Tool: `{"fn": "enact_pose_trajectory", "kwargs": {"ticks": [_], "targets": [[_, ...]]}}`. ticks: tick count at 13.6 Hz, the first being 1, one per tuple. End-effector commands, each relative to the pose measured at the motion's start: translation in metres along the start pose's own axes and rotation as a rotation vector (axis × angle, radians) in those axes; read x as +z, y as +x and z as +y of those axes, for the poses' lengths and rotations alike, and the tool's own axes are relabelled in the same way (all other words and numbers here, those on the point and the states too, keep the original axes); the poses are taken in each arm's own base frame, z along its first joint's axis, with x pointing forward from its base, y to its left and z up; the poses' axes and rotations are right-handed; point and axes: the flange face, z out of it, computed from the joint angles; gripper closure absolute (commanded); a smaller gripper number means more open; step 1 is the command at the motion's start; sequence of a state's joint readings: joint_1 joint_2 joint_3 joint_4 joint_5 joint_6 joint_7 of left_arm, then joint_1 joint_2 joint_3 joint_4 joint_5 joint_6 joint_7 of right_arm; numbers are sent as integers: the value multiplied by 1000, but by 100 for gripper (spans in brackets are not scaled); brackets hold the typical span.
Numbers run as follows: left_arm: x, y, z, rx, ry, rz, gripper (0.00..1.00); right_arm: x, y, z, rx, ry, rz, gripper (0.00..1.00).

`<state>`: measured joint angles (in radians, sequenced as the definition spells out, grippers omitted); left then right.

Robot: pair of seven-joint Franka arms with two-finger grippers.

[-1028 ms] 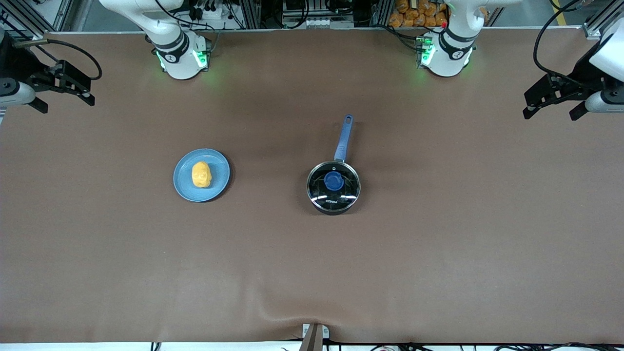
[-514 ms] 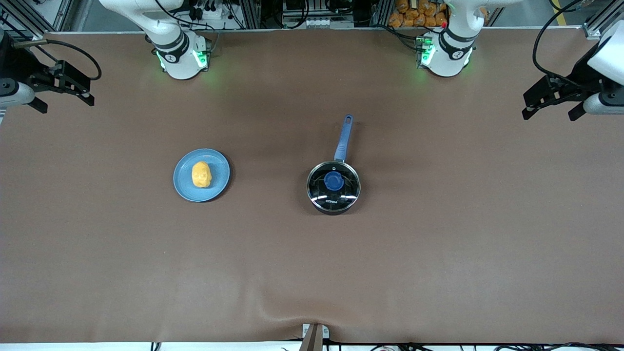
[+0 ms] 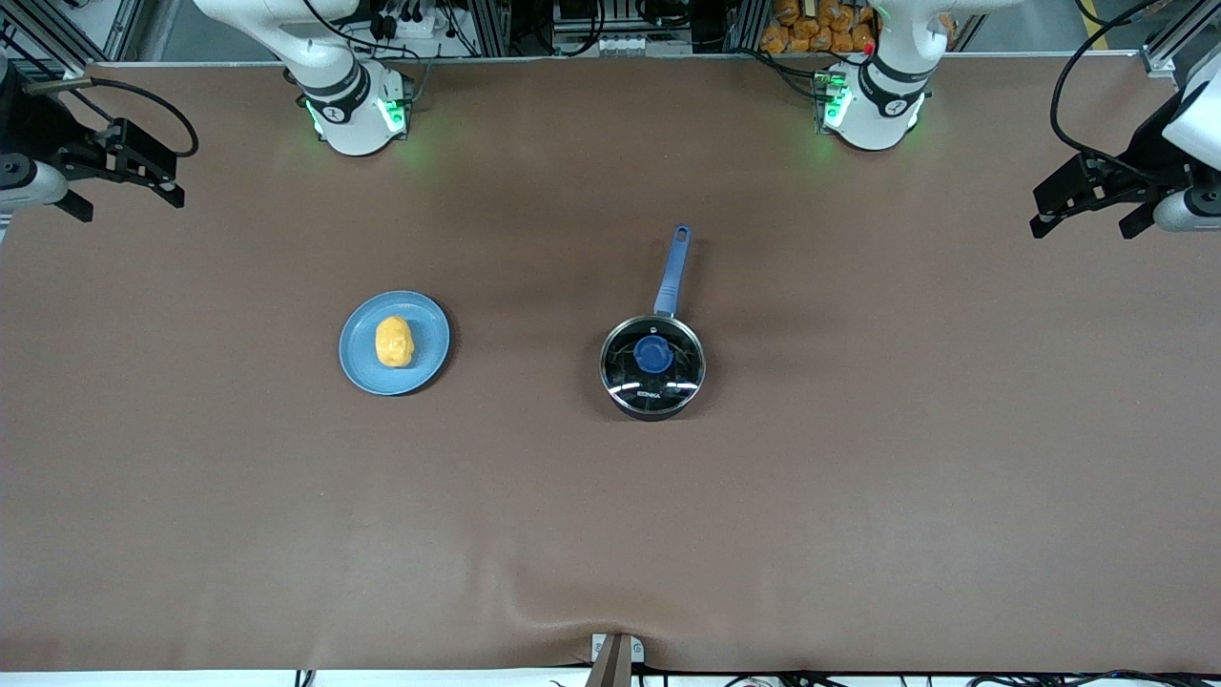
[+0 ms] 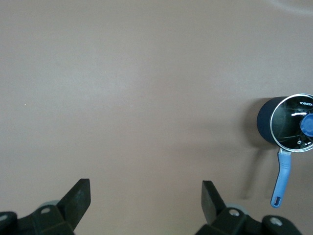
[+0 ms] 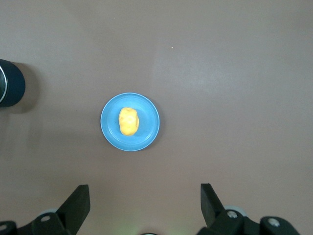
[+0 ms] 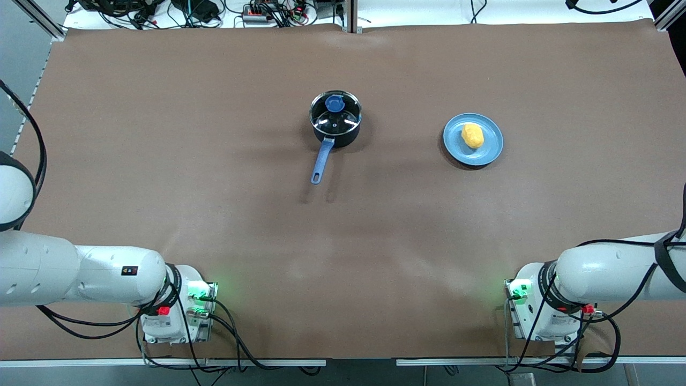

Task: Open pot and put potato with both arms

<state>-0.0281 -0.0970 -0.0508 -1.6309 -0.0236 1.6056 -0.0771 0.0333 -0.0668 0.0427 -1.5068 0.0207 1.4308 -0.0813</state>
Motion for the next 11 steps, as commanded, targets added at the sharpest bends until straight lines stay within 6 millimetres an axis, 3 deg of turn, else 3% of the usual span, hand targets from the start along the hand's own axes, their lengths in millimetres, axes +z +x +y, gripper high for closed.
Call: {"fn": "enact_pose_trajectory", "kwargs": {"ticks": [1,3,11], "targets": [[-5,-2,5,0,-11,-1,0,-2,-4,4,20,4,0,0],[9,7,7,-30,-41,-28,0,-2,-4,4,20,4,0,0],[20,13,5,-32,-41,-46,0,-2,-4,4,20,4,0,0]]}}
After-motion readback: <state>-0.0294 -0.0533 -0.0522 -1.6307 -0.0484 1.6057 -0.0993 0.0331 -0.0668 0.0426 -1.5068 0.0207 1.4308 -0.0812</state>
